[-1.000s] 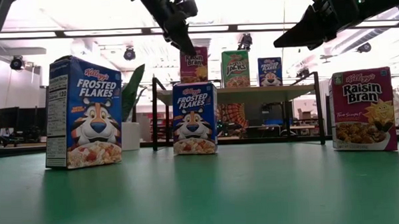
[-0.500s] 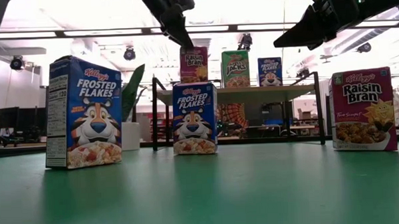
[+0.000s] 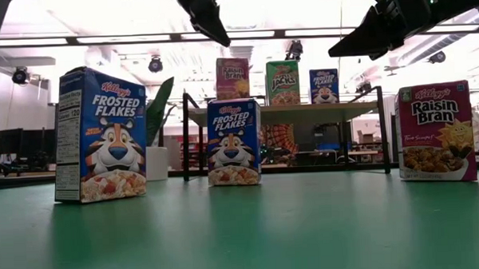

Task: Stack cereal on shelf
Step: Put the left violet cereal box aligned with the other violet cereal box on the shelf

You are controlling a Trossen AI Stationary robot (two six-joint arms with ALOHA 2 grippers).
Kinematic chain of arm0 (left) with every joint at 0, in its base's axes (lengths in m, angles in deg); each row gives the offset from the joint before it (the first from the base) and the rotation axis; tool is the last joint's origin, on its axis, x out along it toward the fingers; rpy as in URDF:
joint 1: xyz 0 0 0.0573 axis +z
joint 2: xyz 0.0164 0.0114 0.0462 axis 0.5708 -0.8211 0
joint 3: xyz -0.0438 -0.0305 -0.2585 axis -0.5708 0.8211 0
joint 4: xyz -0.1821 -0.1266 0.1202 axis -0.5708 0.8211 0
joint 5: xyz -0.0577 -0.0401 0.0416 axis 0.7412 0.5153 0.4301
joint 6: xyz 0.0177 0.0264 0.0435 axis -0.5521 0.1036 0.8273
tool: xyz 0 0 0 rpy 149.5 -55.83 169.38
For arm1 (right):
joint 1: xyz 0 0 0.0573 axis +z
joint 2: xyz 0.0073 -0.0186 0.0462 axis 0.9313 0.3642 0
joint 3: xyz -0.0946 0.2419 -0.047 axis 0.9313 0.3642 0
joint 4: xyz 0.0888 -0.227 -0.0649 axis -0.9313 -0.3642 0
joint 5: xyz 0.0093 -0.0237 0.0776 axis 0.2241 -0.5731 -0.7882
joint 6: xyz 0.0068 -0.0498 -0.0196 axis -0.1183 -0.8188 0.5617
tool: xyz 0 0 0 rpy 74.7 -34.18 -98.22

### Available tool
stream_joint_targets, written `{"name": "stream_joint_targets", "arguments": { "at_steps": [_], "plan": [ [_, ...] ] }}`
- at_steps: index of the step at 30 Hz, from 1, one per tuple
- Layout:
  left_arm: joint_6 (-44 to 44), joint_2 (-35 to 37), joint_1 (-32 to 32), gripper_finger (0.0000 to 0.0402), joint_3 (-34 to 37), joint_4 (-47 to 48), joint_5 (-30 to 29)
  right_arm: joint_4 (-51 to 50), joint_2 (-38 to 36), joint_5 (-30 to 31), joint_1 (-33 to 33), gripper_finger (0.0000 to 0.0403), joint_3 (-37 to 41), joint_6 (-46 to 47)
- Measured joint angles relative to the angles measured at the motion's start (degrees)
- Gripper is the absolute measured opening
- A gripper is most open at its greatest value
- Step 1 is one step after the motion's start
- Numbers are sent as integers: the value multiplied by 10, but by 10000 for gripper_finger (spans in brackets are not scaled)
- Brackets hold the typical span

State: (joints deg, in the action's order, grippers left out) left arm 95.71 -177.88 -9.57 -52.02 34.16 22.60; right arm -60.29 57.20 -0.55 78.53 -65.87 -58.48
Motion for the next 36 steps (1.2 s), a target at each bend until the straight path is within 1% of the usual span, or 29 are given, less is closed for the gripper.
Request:
{"name": "stream_joint_targets", "arguments": {
  "at_steps": [2, 7, 9, 14, 19, 32, 36],
  "plan": [
    [4, 0, 0, 122, 12, -6, -8, 0, 0, 0, 0, 9, 0, 0],
    [4, 0, 4, 29, 43, -38, -71, 0, 0, 0, 0, 9, 0, 0],
    [3, 0, 4, 8, 54, -62, -75, 0, 0, 0, 0, 9, 0, 0],
    [3, 0, 3, 11, 70, -76, -75, 0, 0, 0, 0, 9, 0, 0],
    [5, 0, 4, 1, 74, -79, -75, 0, 0, 0, 0, 9, 0, 0],
    [82, -2, 5, 1, 74, -89, -75, 0, 0, 0, 0, 9, 0, 0],
    [89, -2, 6, 1, 74, -92, -75, 0, 0, 0, 0, 9, 0, 0]
  ]
}}
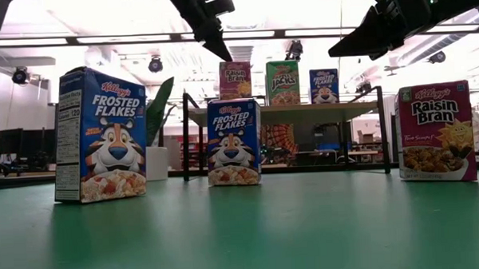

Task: Stack cereal on shelf
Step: Put the left violet cereal box aligned with the other violet cereal box on the shelf

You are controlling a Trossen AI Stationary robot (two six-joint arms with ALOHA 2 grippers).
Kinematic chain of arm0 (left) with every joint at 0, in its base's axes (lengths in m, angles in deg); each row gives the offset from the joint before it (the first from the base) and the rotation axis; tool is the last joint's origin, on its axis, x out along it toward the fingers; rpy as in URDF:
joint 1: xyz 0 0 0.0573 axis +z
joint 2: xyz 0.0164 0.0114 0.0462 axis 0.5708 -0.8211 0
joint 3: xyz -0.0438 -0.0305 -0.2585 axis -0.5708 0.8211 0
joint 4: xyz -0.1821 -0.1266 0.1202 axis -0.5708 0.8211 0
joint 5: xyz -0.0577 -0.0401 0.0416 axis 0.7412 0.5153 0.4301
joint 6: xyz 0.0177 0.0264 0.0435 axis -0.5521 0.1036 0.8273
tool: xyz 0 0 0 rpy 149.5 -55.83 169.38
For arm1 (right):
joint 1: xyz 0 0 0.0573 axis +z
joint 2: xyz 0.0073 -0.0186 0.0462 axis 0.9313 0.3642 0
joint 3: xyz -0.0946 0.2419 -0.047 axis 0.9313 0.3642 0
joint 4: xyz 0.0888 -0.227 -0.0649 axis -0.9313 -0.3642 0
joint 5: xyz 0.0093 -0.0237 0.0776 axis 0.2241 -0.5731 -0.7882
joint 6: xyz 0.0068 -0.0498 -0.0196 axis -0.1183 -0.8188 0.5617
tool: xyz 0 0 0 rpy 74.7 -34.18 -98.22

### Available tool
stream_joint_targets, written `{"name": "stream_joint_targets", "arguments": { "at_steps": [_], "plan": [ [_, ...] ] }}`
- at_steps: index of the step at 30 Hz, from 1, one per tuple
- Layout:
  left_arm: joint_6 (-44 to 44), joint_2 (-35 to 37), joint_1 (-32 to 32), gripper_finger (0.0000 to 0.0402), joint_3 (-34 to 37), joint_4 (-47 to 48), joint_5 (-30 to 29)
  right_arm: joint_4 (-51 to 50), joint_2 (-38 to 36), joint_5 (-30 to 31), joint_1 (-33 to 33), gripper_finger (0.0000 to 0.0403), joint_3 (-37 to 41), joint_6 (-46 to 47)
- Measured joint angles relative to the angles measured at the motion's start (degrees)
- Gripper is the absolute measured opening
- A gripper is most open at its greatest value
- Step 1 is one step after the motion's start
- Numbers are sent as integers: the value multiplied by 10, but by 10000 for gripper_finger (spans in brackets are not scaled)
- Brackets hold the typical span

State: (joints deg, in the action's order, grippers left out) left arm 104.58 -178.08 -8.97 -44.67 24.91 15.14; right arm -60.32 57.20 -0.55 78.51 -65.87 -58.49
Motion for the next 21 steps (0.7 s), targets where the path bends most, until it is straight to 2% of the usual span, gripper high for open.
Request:
{"name": "stream_joint_targets", "arguments": {
  "at_steps": [21],
  "plan": [
    [-5, 0, 2, 1, 0, -9, 0, 0, 0, 0, 0, 9, 0, 0]
  ]
}}
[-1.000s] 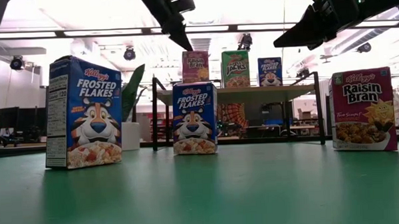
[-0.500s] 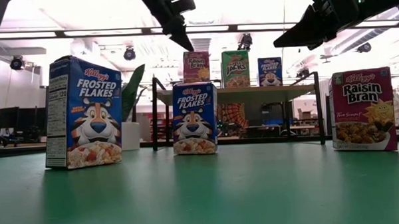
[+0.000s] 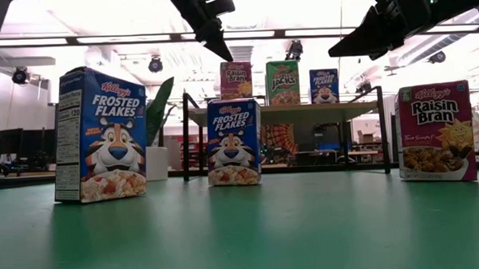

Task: Stack cereal on shelf
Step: Put the left violet cereal box aligned with the other violet cereal box on the shelf, then put the top blue cereal box aligned with the other blue cereal box on the shelf

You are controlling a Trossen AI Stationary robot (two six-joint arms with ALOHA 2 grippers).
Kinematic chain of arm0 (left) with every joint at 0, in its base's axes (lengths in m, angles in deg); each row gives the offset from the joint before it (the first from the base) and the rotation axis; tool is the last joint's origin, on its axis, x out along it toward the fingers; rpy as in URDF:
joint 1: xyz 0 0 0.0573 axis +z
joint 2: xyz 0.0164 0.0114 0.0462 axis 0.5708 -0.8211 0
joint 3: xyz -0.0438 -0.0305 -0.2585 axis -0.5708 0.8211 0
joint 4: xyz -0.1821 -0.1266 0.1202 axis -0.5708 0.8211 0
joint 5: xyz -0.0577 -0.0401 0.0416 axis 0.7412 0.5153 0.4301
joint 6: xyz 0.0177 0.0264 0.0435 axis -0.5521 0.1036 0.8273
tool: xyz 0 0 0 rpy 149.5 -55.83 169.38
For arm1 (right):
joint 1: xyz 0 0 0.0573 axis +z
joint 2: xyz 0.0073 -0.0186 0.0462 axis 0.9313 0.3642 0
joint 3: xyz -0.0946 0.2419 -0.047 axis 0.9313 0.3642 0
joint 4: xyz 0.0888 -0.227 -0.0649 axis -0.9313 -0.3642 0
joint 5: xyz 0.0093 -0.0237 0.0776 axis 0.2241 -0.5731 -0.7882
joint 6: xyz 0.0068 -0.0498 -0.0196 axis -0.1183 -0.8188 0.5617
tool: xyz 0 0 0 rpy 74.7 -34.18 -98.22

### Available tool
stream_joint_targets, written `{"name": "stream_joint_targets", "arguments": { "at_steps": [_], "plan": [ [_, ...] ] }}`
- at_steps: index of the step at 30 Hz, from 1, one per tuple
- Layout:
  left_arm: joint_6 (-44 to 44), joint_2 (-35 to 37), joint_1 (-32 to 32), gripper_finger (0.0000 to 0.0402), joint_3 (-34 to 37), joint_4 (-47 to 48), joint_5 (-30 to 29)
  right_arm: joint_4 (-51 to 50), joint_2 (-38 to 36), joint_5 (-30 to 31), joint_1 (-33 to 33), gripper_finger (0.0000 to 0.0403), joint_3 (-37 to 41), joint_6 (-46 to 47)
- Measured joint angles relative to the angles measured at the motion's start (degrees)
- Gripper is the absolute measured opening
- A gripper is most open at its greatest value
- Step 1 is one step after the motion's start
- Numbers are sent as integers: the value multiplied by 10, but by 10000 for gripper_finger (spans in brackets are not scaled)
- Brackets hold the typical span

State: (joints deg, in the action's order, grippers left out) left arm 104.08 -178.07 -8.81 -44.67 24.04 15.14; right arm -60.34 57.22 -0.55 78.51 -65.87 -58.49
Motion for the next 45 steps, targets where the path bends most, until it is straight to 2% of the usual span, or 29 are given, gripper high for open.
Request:
{"name": "stream_joint_targets", "arguments": {
  "at_steps": [21, 24, 29, 33, 45],
  "plan": [
    [-23, 29, -5, 1, -1, 9, 0, 0, 0, 0, 0, 9, 0, 4],
    [-42, 45, -19, 1, -1, 12, 2, 0, 0, 0, 0, 9, 0, 4],
    [-81, 73, -57, 0, 9, 13, 40, 0, 0, 0, 0, 9, 0, 10],
    [-104, 110, -101, 0, 62, -23, 46, 0, 0, 0, 0, 9, 0, 14],
    [-221, 254, -233, 0, 317, -235, 45, -1, 3, 0, 0, 9, -26, 45]
  ]
}}
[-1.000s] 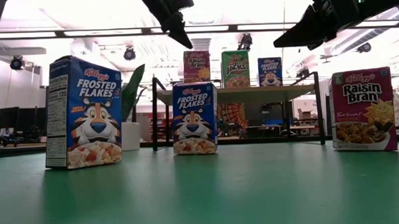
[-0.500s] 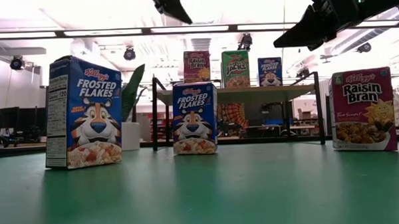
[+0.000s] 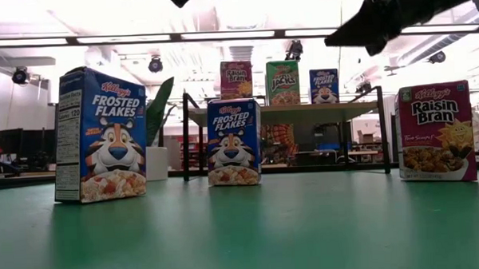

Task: Stack cereal on shelf
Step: Put the top blue cereal box aligned with the other blue cereal box on the shelf

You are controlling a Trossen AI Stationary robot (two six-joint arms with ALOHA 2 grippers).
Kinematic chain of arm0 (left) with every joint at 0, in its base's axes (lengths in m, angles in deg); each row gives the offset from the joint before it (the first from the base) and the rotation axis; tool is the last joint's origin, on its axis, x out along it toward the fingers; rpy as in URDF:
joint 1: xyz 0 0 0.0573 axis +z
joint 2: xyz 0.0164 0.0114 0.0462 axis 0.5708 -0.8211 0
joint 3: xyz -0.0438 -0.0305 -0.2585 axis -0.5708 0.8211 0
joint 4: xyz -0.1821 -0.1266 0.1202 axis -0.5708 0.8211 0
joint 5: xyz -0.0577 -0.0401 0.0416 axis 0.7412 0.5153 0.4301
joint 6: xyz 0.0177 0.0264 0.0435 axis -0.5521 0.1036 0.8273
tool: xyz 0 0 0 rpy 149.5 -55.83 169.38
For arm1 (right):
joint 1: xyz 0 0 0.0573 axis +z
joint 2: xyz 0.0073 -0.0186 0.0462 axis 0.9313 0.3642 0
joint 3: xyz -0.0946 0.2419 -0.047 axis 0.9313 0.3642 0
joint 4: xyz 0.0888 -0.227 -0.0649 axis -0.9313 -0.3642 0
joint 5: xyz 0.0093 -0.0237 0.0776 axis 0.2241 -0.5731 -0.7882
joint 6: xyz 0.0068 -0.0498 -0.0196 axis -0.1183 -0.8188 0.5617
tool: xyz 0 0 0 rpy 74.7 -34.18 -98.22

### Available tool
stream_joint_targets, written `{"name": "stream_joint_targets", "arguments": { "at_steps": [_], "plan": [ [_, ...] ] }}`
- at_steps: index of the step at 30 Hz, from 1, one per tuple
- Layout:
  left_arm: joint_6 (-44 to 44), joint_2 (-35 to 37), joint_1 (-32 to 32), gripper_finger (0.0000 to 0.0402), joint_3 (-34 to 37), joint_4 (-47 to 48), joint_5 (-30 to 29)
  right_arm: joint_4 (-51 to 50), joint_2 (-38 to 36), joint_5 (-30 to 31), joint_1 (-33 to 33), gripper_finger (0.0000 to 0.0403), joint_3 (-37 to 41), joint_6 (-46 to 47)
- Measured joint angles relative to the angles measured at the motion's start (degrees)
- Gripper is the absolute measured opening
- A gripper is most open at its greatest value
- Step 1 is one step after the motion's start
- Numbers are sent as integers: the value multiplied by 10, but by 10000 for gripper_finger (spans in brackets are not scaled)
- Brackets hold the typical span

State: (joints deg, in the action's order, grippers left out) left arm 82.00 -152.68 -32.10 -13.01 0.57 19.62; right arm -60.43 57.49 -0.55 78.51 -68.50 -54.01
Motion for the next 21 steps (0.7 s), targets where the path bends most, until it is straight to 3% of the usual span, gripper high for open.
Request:
{"name": "stream_joint_targets", "arguments": {
  "at_steps": [9, 21],
  "plan": [
    [-62, 61, -57, 0, 121, -84, -14, -1, 62, 0, 0, 9, -48, -26],
    [-59, 102, -63, 0, 244, -245, -31, 1, 176, 0, 0, 9, -135, -52]
  ]
}}
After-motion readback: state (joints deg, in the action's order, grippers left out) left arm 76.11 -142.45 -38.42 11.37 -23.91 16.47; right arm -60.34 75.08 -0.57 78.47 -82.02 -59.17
